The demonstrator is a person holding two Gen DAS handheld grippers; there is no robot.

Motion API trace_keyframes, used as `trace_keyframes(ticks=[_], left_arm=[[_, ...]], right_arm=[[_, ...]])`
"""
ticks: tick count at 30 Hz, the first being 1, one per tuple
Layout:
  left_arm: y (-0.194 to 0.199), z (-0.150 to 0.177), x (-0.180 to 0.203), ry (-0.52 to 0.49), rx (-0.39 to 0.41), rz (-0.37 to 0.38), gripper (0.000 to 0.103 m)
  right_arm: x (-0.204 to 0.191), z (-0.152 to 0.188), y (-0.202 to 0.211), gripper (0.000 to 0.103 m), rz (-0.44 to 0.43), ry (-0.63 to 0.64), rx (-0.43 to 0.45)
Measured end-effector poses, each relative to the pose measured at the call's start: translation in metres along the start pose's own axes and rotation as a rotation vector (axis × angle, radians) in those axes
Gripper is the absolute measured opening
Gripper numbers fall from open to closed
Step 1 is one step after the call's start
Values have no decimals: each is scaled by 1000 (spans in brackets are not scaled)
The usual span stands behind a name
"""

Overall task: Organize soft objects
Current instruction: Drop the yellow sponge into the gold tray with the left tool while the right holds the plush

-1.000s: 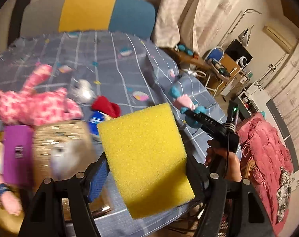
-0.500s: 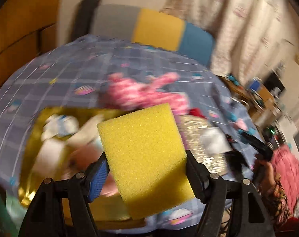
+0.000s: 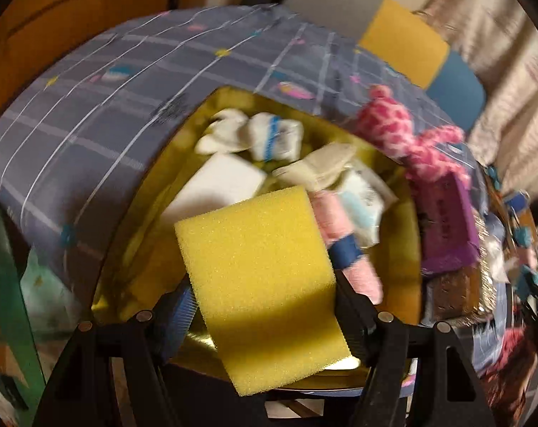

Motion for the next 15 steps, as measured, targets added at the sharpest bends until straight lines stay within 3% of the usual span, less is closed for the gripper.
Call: trace_keyframes(ticks=[7, 12, 15], left_arm=[[-20, -2, -24, 144, -34, -46, 73], [-35, 2, -40, 273, -78, -76, 73], [-33, 1, -47, 317, -42, -119, 74]], right_arm=[[-79, 0, 26, 63, -136, 75, 71], [-142, 15, 29, 63, -263, 143, 46], [-178, 31, 27, 63, -328, 198, 15]])
Point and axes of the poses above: each gripper's, at about its wrist camera, not at the fingertips, and y roughly against the way its jaws point, x to its right, z to its underside, the point moved 2 cm from there along -y, roughly the way its jaws point, and after that the axes turned 4 degrees about x, right-handed, at the moved point
